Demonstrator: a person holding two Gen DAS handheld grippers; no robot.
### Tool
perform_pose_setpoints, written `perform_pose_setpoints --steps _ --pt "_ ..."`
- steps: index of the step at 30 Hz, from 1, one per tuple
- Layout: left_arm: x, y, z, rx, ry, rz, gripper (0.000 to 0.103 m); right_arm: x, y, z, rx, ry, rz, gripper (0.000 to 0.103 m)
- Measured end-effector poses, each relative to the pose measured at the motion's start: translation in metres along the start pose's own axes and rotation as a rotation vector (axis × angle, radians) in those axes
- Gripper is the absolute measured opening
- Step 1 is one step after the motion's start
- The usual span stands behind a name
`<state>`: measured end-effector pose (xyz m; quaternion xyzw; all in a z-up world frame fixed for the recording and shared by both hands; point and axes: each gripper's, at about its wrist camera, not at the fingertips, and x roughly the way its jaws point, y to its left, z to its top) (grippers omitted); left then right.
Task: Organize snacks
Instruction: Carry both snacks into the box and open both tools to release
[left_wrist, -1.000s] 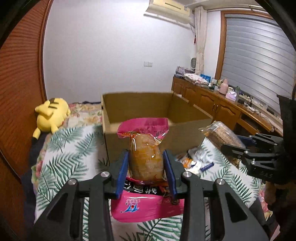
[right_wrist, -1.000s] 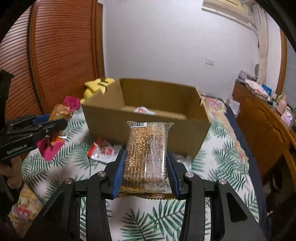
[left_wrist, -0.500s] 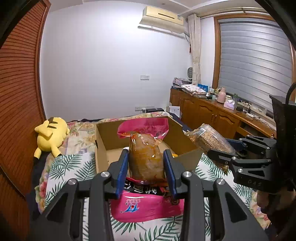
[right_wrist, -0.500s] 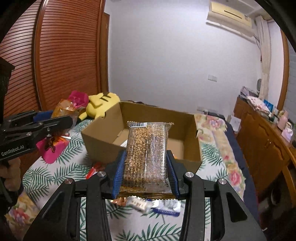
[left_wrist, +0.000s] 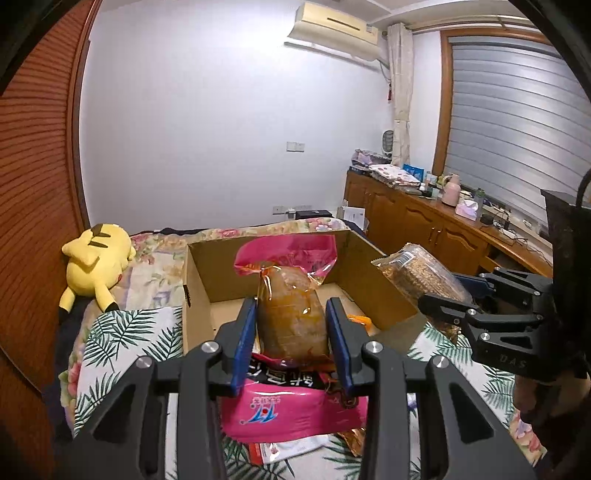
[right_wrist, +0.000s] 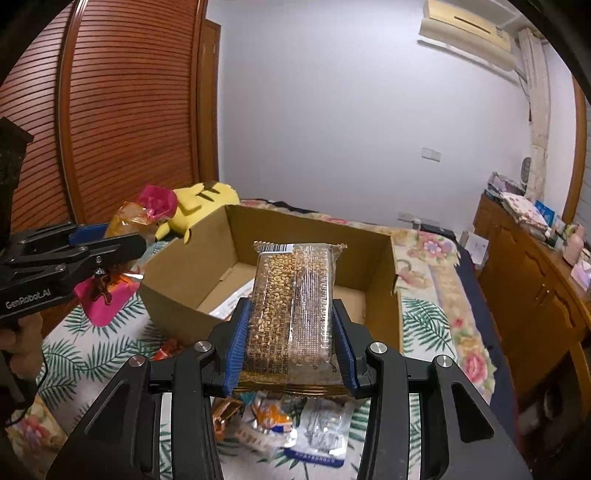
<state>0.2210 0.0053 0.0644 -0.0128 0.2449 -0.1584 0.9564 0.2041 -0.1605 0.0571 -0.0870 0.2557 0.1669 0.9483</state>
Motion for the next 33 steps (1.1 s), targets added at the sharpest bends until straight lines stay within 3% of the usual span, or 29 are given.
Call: perform_pose_setpoints --steps 13,28,33 --pt "0.069 0.018 -0.005 -0.041 0.037 -0.006 0.036 0.066 -0.017 0.004 0.005 0.027 0.067 0.042" --pt "0.093 0.011 -0.006 -0.013 0.033 0.000 0.037 0.106 -0.028 0.001 0.021 0.053 0.100 0.043" --pt "0.100 0.015 -0.007 -0.020 0.044 0.008 0.041 0.110 -0.030 -0.001 0.026 0.056 0.107 0.044"
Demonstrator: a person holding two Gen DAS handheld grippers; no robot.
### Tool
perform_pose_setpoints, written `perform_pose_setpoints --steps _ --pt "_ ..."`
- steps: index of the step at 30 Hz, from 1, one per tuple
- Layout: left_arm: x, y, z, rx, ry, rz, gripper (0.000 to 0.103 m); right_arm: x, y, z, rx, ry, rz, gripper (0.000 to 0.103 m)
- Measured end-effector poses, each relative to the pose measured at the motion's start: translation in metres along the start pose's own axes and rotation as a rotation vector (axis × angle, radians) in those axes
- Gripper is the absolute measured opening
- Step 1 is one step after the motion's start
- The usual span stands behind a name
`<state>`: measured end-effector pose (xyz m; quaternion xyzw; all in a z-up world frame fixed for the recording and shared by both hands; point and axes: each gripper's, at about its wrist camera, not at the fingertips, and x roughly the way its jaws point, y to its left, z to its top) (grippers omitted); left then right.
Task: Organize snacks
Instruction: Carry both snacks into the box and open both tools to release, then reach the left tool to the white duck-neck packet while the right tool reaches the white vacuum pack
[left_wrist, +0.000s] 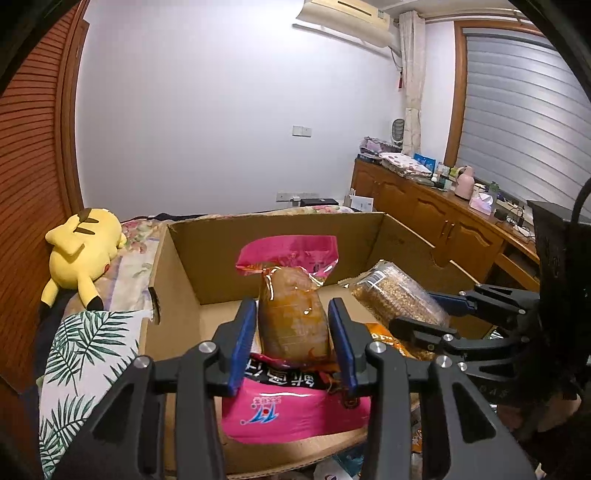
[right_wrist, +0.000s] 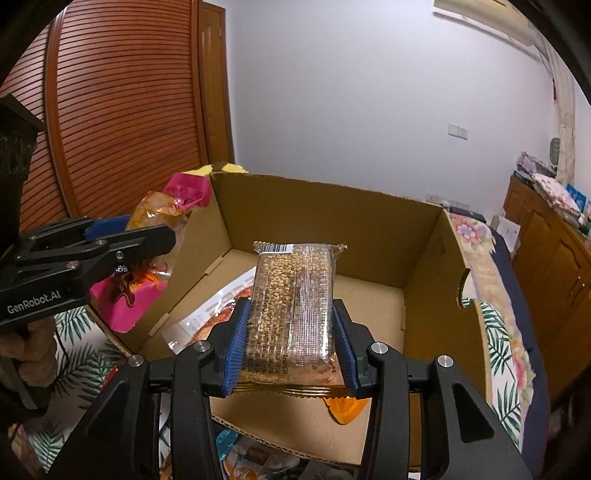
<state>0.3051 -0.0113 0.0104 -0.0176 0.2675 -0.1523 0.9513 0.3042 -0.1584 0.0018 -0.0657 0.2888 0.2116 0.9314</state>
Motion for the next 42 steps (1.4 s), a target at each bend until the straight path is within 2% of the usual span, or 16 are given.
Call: perform_pose_setpoints --steps 5,14,24,29,35,42 --pt "-0.003 0.003 0.000 -0.024 -0.016 -0.005 0.045 0.001 0.000 0.000 0.013 -0.009 0.002 0.045" --pt "-0.006 0.005 -0.004 0.001 -0.017 0.019 0.049 -0.004 0.001 -0.002 0.012 -0.031 0.013 0.047" --pt "-0.049 -0.003 -0.018 0.028 -0.036 0.006 0.051 -0.061 0.011 -0.017 0.015 -0.100 0.026 0.049" --pt "-0.073 -0.005 -0.030 0.039 -0.037 0.008 0.052 -0.086 0.012 -0.036 0.027 -0.111 -0.004 0.051" --pt "-0.087 -0.007 -0.054 0.048 -0.011 0.018 0.052 -0.093 0.002 -0.068 0.064 -0.055 -0.048 0.052" --pt "-0.083 -0.014 -0.077 0.060 0.048 0.022 0.053 -0.066 -0.008 -0.096 0.083 0.060 -0.079 0.055"
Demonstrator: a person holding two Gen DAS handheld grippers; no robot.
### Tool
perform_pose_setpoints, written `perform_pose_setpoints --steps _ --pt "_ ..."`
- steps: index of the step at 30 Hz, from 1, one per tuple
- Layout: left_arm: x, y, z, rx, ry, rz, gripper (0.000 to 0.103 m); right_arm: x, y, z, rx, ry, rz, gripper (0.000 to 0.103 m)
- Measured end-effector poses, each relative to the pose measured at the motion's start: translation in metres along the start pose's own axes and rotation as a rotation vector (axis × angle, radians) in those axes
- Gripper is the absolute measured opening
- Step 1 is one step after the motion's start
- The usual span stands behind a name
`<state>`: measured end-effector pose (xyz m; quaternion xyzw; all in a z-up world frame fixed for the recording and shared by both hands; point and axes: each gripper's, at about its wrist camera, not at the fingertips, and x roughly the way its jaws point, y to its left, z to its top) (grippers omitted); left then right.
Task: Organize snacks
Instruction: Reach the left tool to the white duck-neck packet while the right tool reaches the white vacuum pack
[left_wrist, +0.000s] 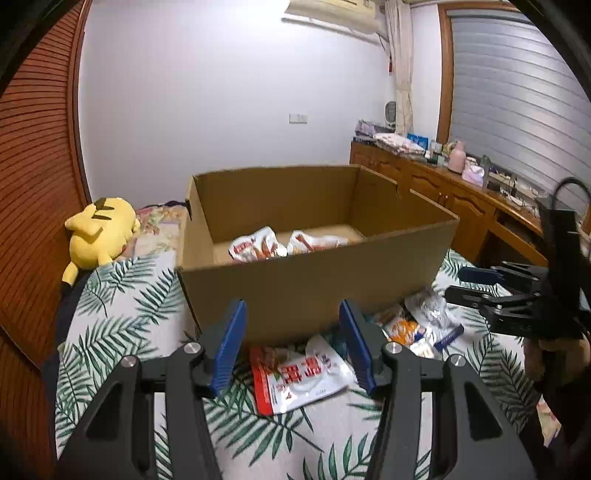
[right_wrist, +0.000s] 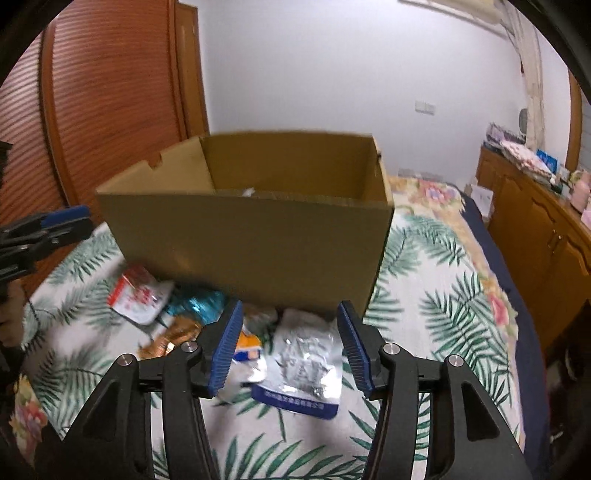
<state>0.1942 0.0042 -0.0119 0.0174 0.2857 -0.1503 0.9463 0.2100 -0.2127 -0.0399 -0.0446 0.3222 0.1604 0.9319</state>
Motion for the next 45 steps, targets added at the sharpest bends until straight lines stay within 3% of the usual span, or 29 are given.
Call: perform_pose_setpoints --steps 9,21,34,37,42,45 --pt "0.010 -0.008 -0.011 0.017 0.059 0.000 0.053 0.034 -0.009 -0.015 0.004 0.123 -0.030 0.061" --pt "0.038 -0.011 -0.019 0.036 0.154 0.020 0.055 0.051 -0.017 -0.023 0.035 0.211 -0.037 0.065" --pt "0.077 -0.004 -0.029 0.018 0.279 0.065 0.061 0.051 -0.010 -0.025 0.011 0.216 -0.059 0.066" --pt "0.080 -0.004 -0.033 0.020 0.280 0.084 0.069 0.052 -0.011 -0.024 0.011 0.216 -0.060 0.066" --pt "0.090 -0.003 -0.040 0.029 0.331 0.092 0.071 0.051 -0.009 -0.025 0.010 0.216 -0.060 0.067" --pt "0.090 0.001 -0.041 0.009 0.318 0.086 0.074 0.051 -0.009 -0.025 0.011 0.216 -0.060 0.067"
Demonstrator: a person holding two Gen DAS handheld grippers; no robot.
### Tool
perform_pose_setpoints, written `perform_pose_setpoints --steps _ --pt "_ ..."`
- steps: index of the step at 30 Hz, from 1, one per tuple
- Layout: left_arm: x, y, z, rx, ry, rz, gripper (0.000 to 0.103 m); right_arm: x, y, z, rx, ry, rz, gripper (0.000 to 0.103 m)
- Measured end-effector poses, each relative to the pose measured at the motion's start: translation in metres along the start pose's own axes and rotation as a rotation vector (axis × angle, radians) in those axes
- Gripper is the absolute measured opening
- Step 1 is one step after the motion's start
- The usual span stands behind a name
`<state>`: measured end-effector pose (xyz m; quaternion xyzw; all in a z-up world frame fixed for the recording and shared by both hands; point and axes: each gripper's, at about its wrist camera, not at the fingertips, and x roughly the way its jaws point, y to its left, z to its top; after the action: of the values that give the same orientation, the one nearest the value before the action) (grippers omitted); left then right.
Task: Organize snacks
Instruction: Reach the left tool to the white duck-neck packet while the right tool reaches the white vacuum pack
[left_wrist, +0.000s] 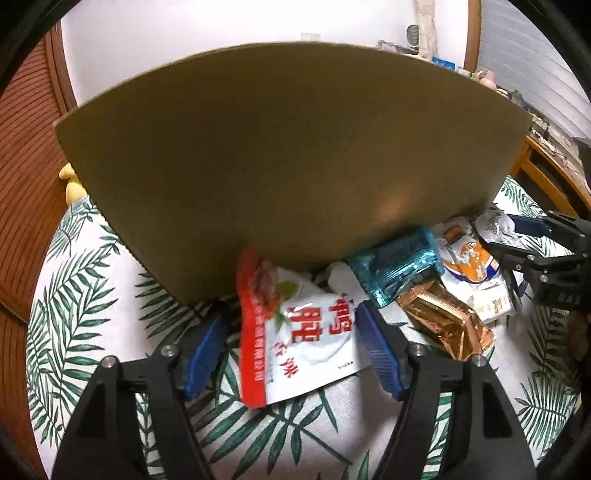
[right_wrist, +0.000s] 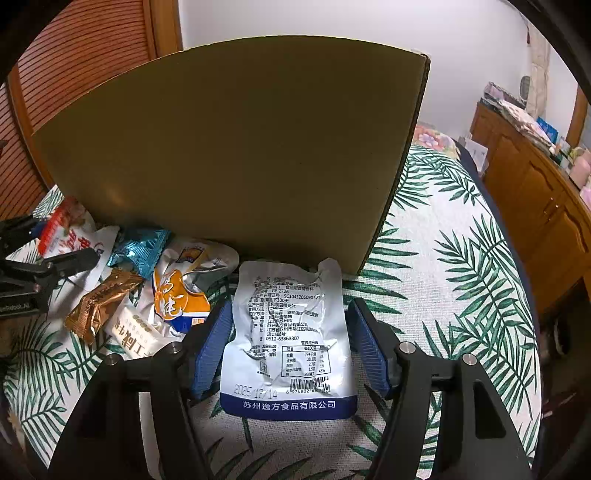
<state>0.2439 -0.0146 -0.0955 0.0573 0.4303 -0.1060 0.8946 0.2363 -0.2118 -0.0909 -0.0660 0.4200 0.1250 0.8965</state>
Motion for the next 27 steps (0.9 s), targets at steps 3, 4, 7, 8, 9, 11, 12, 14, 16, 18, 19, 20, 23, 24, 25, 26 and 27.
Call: perform_pose_setpoints --steps 3,4,7,8,9,11,12,14,16,18,19,20,23,24,25,26,27 --pt "0.002 0.005 0.000 -0.025 0.005 -0.018 0.077 0.000 0.000 0.000 0.000 0.000 0.000 0.067" --pt "0.003 0.007 0.000 -0.034 0.006 -0.024 0.077 0.000 0.000 0.000 -0.001 0.001 -0.001 0.067" --pt "0.003 0.010 -0.001 -0.031 0.002 -0.024 0.078 0.000 -0.001 0.000 -0.001 0.000 -0.001 0.067" --pt "0.003 0.010 -0.001 -0.029 0.002 -0.024 0.079 0.000 -0.001 0.000 0.000 0.000 -0.001 0.067" --pt "0.004 0.010 -0.001 -0.030 0.003 -0.023 0.079 0.000 -0.001 0.000 0.000 0.000 -0.001 0.067" --pt "0.005 0.014 0.001 -0.035 0.010 -0.023 0.079 0.000 0.000 0.000 0.000 0.000 -0.001 0.067" --pt "0.006 0.012 0.002 -0.036 0.012 -0.023 0.080 0.001 -0.001 0.000 0.000 0.000 -0.001 0.067" --pt "0.007 0.011 0.002 -0.036 0.014 -0.023 0.080 0.001 -0.001 0.000 0.000 0.000 -0.001 0.067" --pt "0.010 0.007 0.004 -0.035 0.015 -0.030 0.080 0.001 -0.001 0.000 0.000 0.000 -0.001 0.067" --pt "0.009 0.007 0.005 -0.039 0.014 -0.031 0.079 0.001 -0.001 0.000 0.000 0.000 -0.001 0.067" --pt "0.009 0.008 0.005 -0.040 0.012 -0.026 0.079 0.001 -0.001 0.000 0.000 0.000 -0.001 0.067" --pt "0.008 0.008 0.005 -0.042 0.006 -0.013 0.079 0.001 -0.001 0.000 0.000 0.000 -0.001 0.067" --pt "0.005 0.011 0.005 -0.051 -0.008 -0.020 0.074 0.001 -0.001 0.000 0.000 0.000 -0.001 0.067" --pt "0.004 0.014 0.005 -0.060 -0.010 -0.040 0.069 0.001 -0.001 0.000 0.000 -0.002 -0.001 0.067" --pt "0.004 0.016 0.005 -0.067 -0.011 -0.055 0.066 0.001 -0.001 0.000 0.000 -0.002 -0.001 0.067" --pt "0.004 0.017 0.004 -0.063 -0.006 -0.069 0.058 0.001 -0.001 0.000 0.000 -0.002 -0.001 0.067" --pt "0.004 0.016 0.005 -0.055 -0.005 -0.068 0.056 0.001 -0.001 0.000 0.000 -0.002 -0.001 0.067"
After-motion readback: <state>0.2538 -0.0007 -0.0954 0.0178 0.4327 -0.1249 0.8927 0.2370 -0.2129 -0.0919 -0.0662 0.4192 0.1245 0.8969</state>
